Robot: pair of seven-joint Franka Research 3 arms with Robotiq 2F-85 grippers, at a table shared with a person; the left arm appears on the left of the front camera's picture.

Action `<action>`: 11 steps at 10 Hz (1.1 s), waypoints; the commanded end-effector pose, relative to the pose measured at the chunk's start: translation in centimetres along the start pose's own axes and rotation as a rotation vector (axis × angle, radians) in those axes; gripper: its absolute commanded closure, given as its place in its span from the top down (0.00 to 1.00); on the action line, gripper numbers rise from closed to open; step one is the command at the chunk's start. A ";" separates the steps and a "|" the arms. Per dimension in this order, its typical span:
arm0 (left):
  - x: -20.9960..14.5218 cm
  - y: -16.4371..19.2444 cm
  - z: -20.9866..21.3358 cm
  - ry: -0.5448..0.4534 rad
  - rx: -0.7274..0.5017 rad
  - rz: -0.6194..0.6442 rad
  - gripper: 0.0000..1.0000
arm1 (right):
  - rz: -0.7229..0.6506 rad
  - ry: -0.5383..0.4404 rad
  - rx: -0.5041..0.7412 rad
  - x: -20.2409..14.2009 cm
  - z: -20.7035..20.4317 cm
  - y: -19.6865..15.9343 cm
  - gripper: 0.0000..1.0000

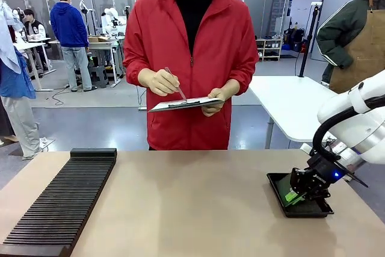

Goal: Inspect the PCB.
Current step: Place the Blank PCB in the ESD tray.

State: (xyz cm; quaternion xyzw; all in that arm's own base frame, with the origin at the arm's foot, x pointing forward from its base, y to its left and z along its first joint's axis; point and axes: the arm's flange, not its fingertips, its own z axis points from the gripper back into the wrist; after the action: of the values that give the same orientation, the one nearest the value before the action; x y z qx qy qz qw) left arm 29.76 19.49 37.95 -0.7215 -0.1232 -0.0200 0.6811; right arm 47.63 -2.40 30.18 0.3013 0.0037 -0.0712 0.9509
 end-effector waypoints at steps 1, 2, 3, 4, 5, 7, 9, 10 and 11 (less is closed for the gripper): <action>-0.2 -0.4 -0.1 0.002 0.020 0.011 1.00 | -0.004 -0.033 -0.051 -0.5 0.0 0.3 0.40; -0.2 -0.4 -0.1 0.002 0.020 0.011 1.00 | -0.009 -0.051 -0.070 -0.7 0.3 0.4 0.73; -0.2 -0.4 -0.1 0.002 0.020 0.011 1.00 | -0.019 -0.061 -0.078 -1.0 0.8 0.5 0.73; -0.2 -0.4 -0.1 0.002 0.020 0.011 1.00 | -0.027 -0.067 -0.095 -1.4 1.1 0.6 1.00; -0.2 -0.4 -0.1 0.002 0.020 0.011 1.00 | -0.034 -0.084 -0.124 -1.7 1.6 0.7 1.00; -0.2 -0.4 -0.1 0.002 0.020 0.011 1.00 | -0.057 -0.115 -0.158 -2.5 3.0 0.9 0.87; -0.2 -0.4 -0.1 0.002 0.020 0.011 1.00 | -0.081 -0.141 -0.213 -3.1 4.1 1.3 1.00; -0.2 -0.4 -0.1 0.002 0.020 0.011 1.00 | -0.085 -0.164 -0.237 -3.4 4.8 1.8 1.00; -0.2 -0.4 -0.1 0.002 0.020 0.011 1.00 | -0.083 -0.182 -0.250 -3.7 5.5 2.2 1.00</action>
State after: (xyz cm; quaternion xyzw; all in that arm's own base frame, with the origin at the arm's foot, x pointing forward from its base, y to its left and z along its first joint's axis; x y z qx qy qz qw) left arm 29.76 19.49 37.95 -0.7215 -0.1231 -0.0200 0.6811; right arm 44.83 -3.89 35.33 0.1950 -0.0541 -0.1214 0.9718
